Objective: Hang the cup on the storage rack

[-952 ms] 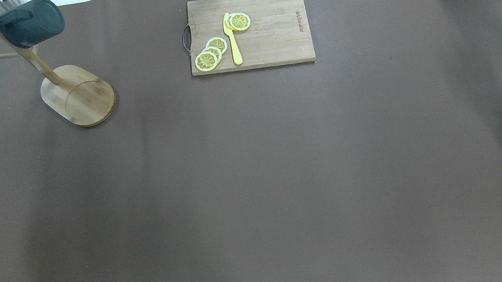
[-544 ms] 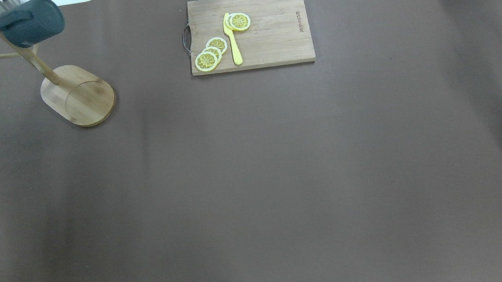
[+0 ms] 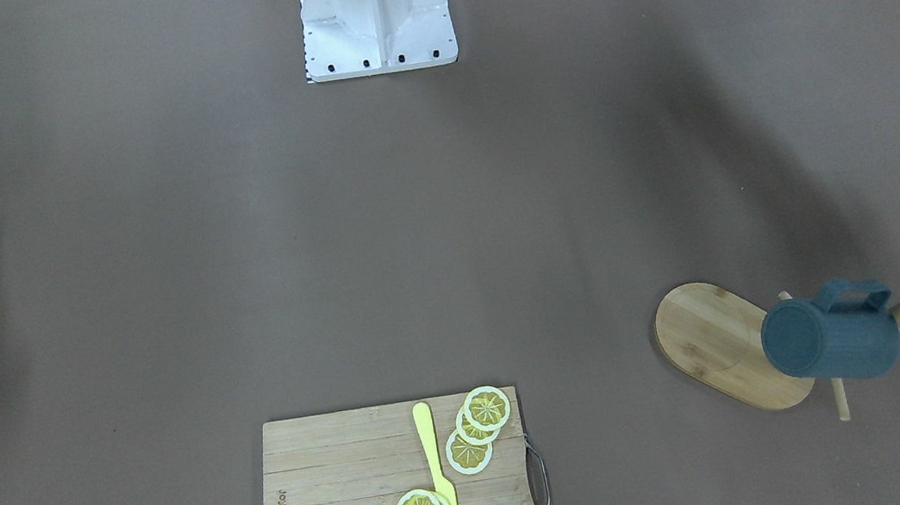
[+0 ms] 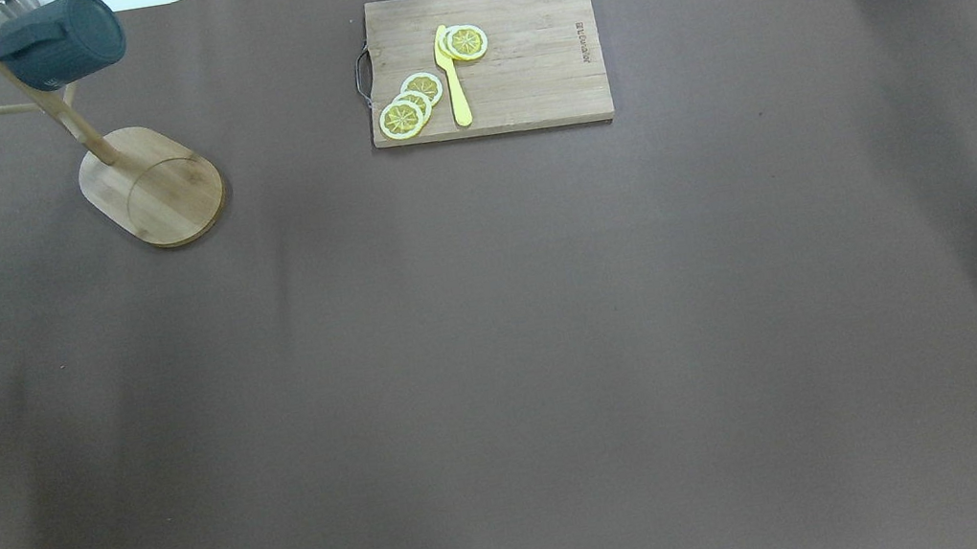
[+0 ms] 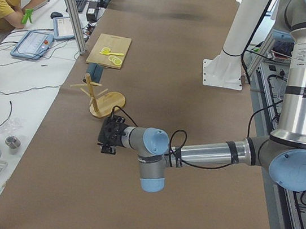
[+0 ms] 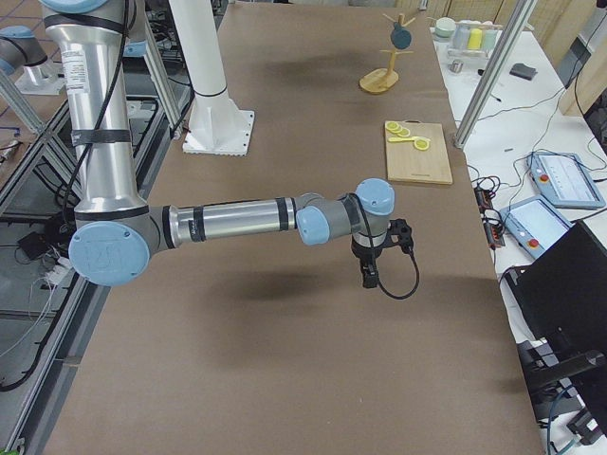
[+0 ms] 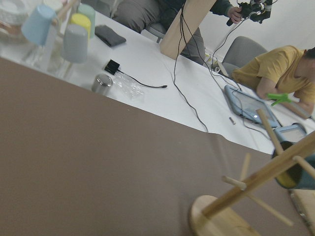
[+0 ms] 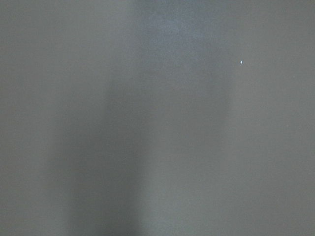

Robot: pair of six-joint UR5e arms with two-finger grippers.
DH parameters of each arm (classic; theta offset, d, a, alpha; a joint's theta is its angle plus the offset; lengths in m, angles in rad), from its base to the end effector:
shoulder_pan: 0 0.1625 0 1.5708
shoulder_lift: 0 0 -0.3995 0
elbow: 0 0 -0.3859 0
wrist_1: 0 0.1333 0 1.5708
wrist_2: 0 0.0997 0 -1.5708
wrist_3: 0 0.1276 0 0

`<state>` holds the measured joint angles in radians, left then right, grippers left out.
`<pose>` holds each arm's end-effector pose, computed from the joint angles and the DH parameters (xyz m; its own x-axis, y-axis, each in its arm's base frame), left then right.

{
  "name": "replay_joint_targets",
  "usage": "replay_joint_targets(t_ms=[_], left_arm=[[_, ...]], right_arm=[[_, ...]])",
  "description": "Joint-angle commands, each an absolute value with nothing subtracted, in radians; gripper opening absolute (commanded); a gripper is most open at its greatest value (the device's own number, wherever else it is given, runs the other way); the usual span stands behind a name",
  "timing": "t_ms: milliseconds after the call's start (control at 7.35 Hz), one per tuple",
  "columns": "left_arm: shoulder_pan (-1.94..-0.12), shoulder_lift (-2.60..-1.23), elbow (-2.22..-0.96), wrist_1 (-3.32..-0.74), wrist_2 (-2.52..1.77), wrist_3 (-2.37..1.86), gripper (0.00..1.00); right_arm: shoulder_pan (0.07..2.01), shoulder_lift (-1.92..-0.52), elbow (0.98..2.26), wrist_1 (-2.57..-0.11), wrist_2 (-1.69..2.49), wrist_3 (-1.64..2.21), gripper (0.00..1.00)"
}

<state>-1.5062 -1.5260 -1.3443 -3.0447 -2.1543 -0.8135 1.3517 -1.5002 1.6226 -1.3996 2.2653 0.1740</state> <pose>-0.0313 -0.4922 0.6103 0.5662 0.1284 -0.8142 0.5651 0.6586 0.4968 -0.0659 -0.5334 0.5789 0.7351 -0.1808 0.6535 0.0820 0.9804 0.1790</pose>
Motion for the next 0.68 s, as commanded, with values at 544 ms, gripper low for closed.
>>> replay_joint_targets(t_ms=[544], left_arm=[[-1.543, -1.548, -1.611, -1.925, -2.272, -0.175, 0.98]], right_arm=[[1.364, -1.514, 1.602, -1.397, 2.255, 0.163, 1.0]])
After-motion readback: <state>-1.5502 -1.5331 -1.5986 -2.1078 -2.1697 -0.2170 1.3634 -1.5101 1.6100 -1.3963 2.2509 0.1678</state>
